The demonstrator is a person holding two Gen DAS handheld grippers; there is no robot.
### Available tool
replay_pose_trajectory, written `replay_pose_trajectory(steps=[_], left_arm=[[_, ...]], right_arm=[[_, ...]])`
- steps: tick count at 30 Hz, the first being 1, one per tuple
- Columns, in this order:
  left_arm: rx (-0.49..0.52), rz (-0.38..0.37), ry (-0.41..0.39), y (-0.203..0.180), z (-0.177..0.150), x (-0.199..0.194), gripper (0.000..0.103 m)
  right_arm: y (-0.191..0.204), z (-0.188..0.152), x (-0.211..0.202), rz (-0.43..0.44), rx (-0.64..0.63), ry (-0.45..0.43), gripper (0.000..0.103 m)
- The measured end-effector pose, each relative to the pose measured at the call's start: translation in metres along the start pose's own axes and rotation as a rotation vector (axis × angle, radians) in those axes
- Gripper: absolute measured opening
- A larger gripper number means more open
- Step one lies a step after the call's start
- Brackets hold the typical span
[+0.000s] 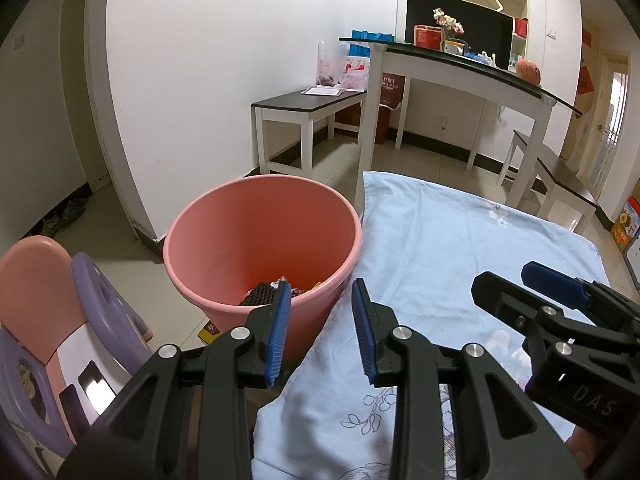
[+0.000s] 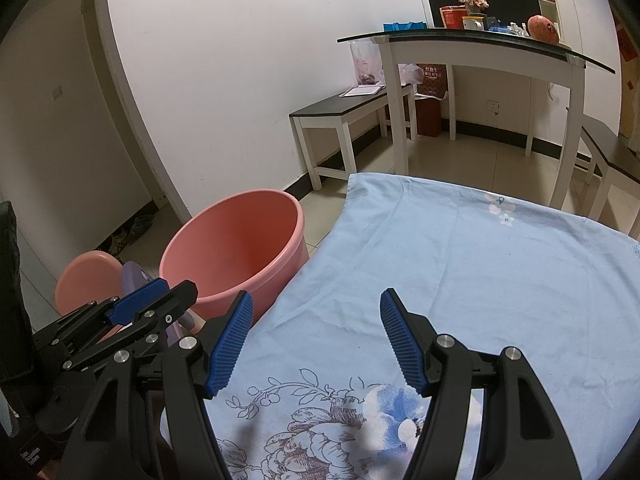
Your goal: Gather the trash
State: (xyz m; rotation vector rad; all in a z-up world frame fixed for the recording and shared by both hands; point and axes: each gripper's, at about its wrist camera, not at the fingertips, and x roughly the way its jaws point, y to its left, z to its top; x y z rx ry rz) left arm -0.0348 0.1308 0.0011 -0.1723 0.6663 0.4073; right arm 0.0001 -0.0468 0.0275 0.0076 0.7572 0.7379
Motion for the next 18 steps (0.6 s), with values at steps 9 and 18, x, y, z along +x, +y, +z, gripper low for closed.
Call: replay_pose_trajectory(steps=[9,18], left_arm=[[0.001,-0.003,0.003,-0.0007,-0.0011,0.0004,0.031],[0.005,-0.007,0.008,-0.0037,-0.0067,0.0004,0.031]], right_arm=[[-0.0001,0.0004,-0.0006,0.0,0.0,0.001,0.065],[-0.0001,0.0002,-0.0001,0.001,0.002,0.001,0.065]])
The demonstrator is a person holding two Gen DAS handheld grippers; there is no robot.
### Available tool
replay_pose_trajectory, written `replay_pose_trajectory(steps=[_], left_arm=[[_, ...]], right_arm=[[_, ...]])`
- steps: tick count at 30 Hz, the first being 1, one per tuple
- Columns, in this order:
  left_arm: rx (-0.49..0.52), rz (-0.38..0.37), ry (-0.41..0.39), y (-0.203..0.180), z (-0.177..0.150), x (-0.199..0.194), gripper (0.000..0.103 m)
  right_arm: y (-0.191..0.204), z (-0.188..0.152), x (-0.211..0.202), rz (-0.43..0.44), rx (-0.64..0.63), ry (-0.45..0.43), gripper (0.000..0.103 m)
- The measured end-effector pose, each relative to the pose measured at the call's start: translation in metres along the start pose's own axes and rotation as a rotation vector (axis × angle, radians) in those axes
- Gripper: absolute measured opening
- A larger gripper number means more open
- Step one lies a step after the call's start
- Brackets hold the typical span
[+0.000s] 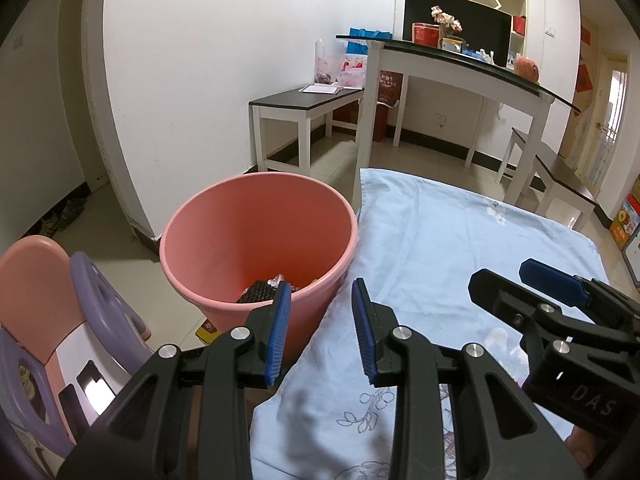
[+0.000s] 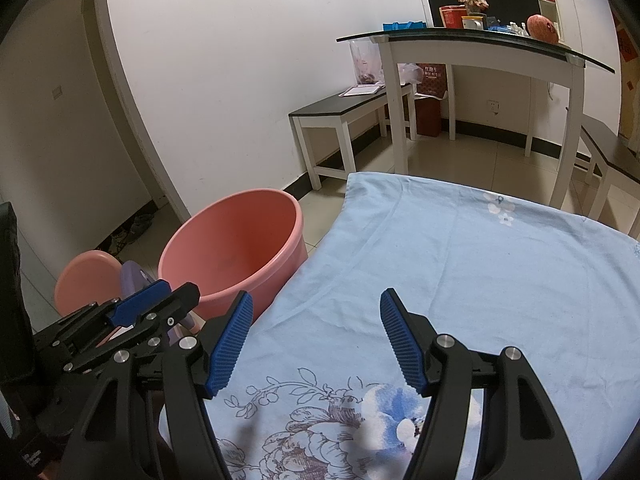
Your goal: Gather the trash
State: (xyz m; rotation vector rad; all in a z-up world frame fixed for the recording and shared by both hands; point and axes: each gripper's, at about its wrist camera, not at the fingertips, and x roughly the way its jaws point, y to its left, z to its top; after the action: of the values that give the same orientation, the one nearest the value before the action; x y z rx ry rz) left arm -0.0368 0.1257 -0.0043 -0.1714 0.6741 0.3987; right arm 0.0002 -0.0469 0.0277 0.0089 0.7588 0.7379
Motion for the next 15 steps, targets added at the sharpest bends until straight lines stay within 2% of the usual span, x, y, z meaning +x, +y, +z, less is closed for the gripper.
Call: replay_pose_trajectory(steps=[15], left_arm=[[0.003,-0.004,0.009,-0.0037,0.0029,-0.0008,0.031]], right_arm=[[-0.0013,-0.0019,0.0001,0.0,0.002,0.001,0.065]])
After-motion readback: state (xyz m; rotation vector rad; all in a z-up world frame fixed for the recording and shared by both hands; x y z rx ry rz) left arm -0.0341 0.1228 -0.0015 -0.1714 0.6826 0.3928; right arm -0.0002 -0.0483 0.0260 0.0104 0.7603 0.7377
